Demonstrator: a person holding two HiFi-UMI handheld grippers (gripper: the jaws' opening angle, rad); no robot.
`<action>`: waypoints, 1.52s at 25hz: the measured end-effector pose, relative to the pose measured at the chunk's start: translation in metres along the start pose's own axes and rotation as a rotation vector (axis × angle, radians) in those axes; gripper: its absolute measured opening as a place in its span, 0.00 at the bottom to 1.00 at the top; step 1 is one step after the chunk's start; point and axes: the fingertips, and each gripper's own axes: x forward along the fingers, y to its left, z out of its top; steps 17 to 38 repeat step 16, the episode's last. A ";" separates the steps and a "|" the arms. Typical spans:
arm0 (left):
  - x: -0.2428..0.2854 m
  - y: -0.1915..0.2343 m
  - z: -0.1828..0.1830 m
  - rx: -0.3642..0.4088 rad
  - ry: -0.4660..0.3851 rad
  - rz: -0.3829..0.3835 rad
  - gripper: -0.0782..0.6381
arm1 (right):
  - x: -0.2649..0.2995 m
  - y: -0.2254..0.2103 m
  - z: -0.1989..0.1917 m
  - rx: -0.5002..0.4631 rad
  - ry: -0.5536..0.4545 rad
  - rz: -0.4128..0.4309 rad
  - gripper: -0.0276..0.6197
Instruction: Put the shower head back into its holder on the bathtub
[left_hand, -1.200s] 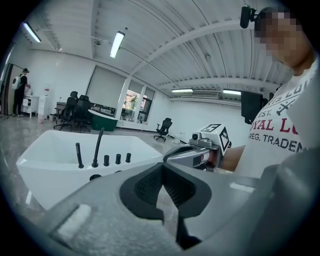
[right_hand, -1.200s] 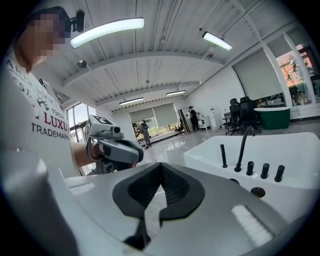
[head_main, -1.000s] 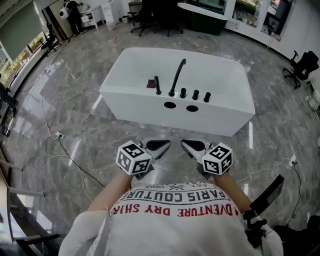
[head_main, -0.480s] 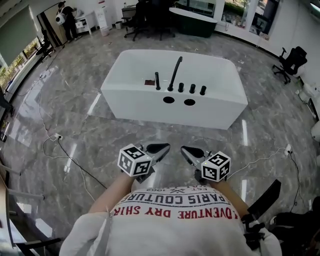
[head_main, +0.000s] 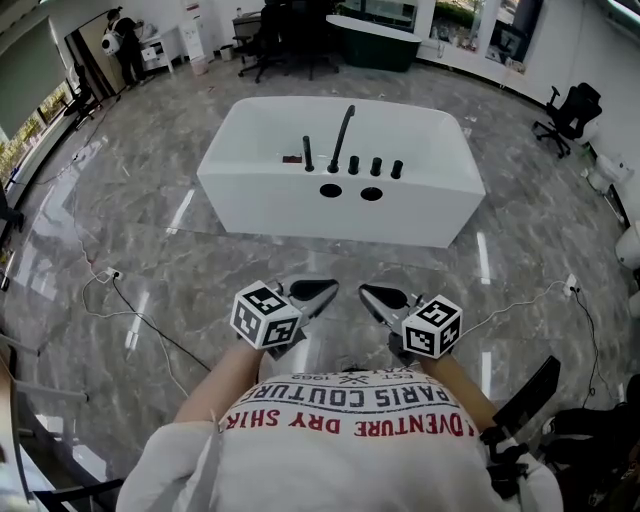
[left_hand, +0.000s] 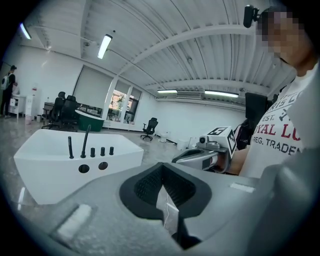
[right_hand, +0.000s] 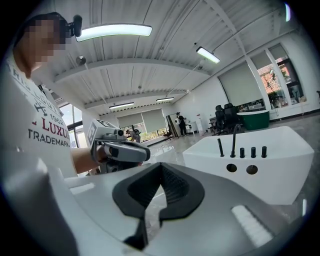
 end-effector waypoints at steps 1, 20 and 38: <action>-0.002 -0.001 -0.003 -0.011 -0.002 -0.001 0.11 | -0.001 0.002 -0.003 0.005 0.000 0.000 0.05; -0.001 -0.008 -0.027 -0.043 0.028 -0.004 0.11 | -0.001 0.010 -0.026 0.026 0.006 0.000 0.05; -0.001 -0.008 -0.027 -0.043 0.028 -0.004 0.11 | -0.001 0.010 -0.026 0.026 0.006 0.000 0.05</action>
